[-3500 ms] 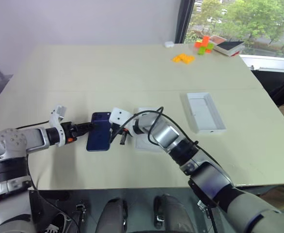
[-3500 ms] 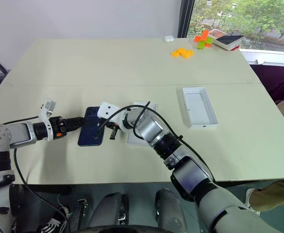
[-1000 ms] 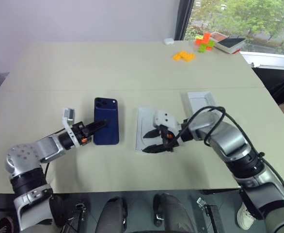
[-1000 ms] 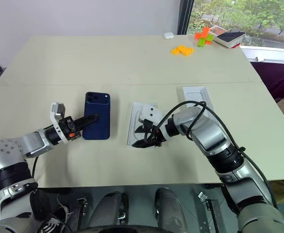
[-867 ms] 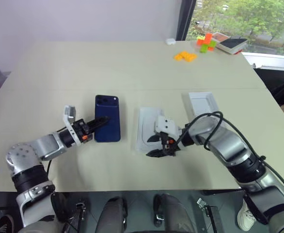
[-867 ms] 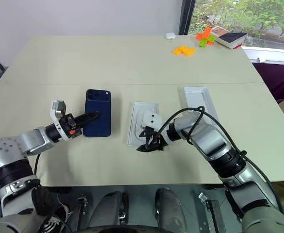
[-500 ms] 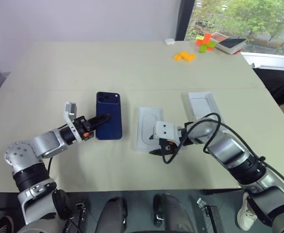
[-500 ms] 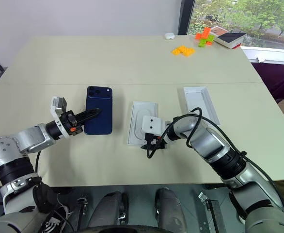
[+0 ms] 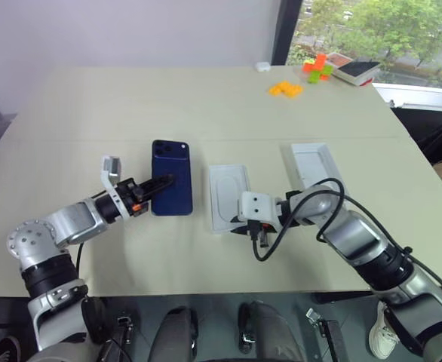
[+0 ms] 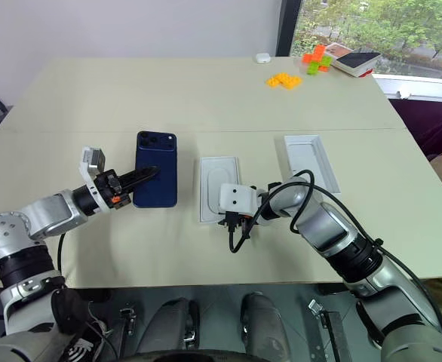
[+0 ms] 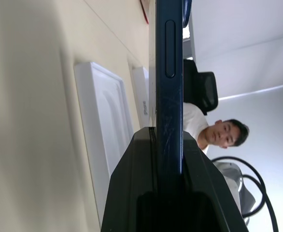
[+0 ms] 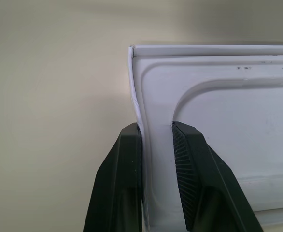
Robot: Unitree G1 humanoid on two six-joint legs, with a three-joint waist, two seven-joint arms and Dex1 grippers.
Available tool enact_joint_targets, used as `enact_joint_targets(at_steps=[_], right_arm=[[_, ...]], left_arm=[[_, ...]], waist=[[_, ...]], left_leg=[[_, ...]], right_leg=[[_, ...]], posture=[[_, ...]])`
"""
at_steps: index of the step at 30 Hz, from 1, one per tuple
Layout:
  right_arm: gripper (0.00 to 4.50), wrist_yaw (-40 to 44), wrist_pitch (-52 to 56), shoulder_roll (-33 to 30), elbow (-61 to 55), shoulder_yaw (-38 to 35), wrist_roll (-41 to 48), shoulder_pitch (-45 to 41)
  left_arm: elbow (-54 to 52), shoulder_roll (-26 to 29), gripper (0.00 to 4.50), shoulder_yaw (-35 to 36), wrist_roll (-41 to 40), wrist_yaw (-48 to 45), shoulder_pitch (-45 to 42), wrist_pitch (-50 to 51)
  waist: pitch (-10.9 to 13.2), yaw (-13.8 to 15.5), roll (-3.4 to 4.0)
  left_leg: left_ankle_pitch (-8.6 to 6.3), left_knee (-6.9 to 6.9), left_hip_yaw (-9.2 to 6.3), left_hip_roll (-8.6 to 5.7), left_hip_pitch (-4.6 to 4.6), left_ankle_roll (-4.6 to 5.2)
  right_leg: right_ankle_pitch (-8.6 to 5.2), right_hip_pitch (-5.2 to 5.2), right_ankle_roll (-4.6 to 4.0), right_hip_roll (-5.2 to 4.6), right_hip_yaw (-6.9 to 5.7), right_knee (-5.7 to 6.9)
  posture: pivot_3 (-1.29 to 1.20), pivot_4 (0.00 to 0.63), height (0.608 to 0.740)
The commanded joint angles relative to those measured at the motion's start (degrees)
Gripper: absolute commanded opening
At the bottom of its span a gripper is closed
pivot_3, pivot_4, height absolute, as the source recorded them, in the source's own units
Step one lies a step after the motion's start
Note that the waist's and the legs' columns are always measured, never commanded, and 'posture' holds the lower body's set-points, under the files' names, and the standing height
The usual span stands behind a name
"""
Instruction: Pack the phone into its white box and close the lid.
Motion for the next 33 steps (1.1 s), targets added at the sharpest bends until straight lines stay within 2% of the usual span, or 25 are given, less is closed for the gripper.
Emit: enact_joint_targets(at_steps=[1,8,16,22,27,33], right_arm=[[0.45,0.54,1.48,1.60,-1.23,0.87,1.03,1.09],[0.45,-0.62,6.44,5.28,-4.65,1.87,1.47,1.68],[0.45,-3.49,9.67,8.87,-3.38,2.21,1.02,1.29],[3.32,-3.87,10.74,9.20,-3.57,0.60,2.44,0.84],[3.32,-1.69,10.78,8.01,-3.98,-5.53,7.86,0.27],[3.32,4.92,12.75,1.34,-4.75,-18.83,20.29,1.46]], left_arm=[[-1.11,1.30,0.00,-0.65,-4.94,1.37,-0.09,-2.41],[-0.78,2.57,0.00,-3.95,-9.47,3.87,0.54,-5.84],[-0.96,3.93,0.00,-7.87,-11.98,4.71,0.99,-9.18],[-1.38,4.84,0.00,-10.90,-14.37,5.75,1.41,-10.46],[-1.94,5.36,0.00,-13.00,-15.60,6.34,2.63,-11.59],[-3.07,4.05,0.00,-16.01,-17.06,7.36,3.24,-13.75]], waist=[[0.00,-0.03,0.00],[0.00,0.02,0.00],[0.00,-0.02,0.00],[0.00,0.13,0.00],[0.01,0.16,0.01],[0.02,0.51,0.02]], left_leg=[[0.00,0.00,0.00,0.01,0.00,-0.01],[0.01,-0.01,-0.03,0.03,0.00,-0.02],[0.01,-0.01,-0.01,0.01,0.00,-0.02],[0.01,0.00,-0.02,0.00,-0.02,-0.02],[-0.01,-0.01,-0.01,-0.03,-0.05,0.01],[-0.20,0.01,-0.01,-0.06,-0.11,0.36]], right_leg=[[0.00,0.00,0.00,0.00,0.00,0.00],[0.00,0.00,-0.01,0.00,0.01,0.00],[0.00,0.00,-0.01,0.04,0.00,0.00],[0.00,0.00,-0.01,0.05,0.00,0.00],[0.00,-0.01,0.00,0.03,0.00,-0.03],[0.00,0.00,0.00,-0.02,-0.02,-0.11]], posture=[[0.00,0.150,0.740],[0.00,0.150,0.740],[0.00,0.150,0.740],[0.00,0.150,0.740],[0.00,0.150,0.740],[0.00,0.150,0.740]])
